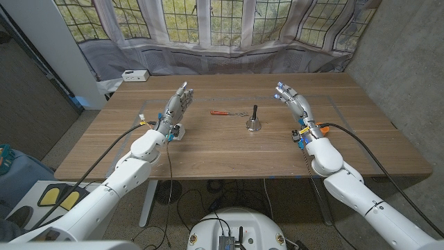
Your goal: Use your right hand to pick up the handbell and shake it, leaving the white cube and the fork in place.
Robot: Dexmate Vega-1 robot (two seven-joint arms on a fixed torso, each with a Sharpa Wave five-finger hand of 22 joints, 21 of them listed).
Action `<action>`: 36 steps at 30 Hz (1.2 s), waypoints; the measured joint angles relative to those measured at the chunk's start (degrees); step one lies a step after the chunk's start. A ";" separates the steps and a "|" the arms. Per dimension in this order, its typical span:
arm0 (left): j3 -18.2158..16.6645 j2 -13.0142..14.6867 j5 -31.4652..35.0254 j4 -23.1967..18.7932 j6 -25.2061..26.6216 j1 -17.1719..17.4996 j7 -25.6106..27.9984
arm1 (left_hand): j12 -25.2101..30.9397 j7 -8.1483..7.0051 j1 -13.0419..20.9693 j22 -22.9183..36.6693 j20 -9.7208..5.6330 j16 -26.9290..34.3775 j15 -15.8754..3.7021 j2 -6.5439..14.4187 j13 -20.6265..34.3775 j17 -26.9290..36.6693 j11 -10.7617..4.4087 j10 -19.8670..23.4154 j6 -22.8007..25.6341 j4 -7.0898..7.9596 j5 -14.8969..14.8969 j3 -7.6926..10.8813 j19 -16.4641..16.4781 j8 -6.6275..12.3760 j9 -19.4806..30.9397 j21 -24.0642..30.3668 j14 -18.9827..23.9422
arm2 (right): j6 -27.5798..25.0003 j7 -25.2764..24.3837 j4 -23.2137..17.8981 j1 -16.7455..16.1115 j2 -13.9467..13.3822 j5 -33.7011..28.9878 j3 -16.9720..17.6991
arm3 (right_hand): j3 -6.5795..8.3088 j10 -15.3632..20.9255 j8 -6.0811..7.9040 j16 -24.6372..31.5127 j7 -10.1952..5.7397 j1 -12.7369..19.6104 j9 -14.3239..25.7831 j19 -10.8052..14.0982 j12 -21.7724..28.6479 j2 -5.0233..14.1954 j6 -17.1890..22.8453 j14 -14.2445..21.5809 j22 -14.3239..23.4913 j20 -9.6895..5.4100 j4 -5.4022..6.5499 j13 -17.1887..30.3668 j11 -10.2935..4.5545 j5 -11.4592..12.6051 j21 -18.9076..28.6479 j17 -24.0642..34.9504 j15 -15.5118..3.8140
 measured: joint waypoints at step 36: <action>-1.48 0.71 -0.23 1.57 -5.08 1.53 -2.57 | 0.00 0.00 1.29 0.00 0.68 -0.20 -0.51 0.67 0.00 0.00 -0.41 1.02 1.43 -0.70 -0.43 0.71 -0.27 0.00 -0.01 0.00 1.34 | -22.59 -8.07 -14.88 1.14 -4.69 -25.29 -3.43 | 5.05 3.79 0.63 0.28 -1.62 14.12 -0.01 -0.09 0.89 -1.04 3.28 6.09 0.01 1.76 -0.77 0.28 -1.74 0.00 -0.75 -0.53 -1.52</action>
